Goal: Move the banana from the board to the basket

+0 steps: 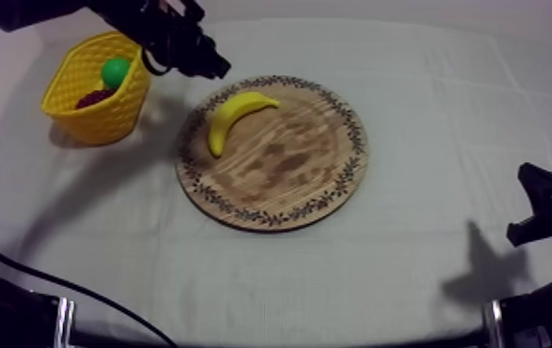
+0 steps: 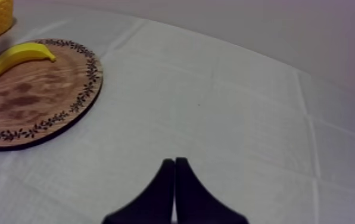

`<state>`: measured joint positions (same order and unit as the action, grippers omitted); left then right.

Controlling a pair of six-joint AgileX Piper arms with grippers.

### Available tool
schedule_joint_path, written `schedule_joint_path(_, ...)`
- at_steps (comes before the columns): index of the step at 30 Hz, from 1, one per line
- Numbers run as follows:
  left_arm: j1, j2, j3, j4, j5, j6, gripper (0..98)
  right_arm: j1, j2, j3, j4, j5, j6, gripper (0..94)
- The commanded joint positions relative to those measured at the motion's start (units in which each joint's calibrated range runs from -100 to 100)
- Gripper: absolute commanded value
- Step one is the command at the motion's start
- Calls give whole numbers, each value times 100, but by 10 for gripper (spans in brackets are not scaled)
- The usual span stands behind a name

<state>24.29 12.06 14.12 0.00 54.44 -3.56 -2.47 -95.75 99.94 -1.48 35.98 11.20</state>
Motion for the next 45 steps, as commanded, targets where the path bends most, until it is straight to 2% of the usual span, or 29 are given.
schedule_joint_path(1,6,-7,165,27,-154,8,583,2,0,-5,-1,-2,1,3)
schedule_joint_path(5,39,-3,444,14,-433,40,683,2,0,-5,-1,-2,1,3)
schedule_joint_path(13,64,62,643,4,-608,70,745,2,0,-5,-1,-2,1,3)
schedule_joint_path(31,61,1213,-48,31,-648,78,729,2,0,-5,-1,-2,1,3)
schedule_joint_path(45,49,2329,-921,87,-352,20,694,2,0,-5,-1,-2,1,3)
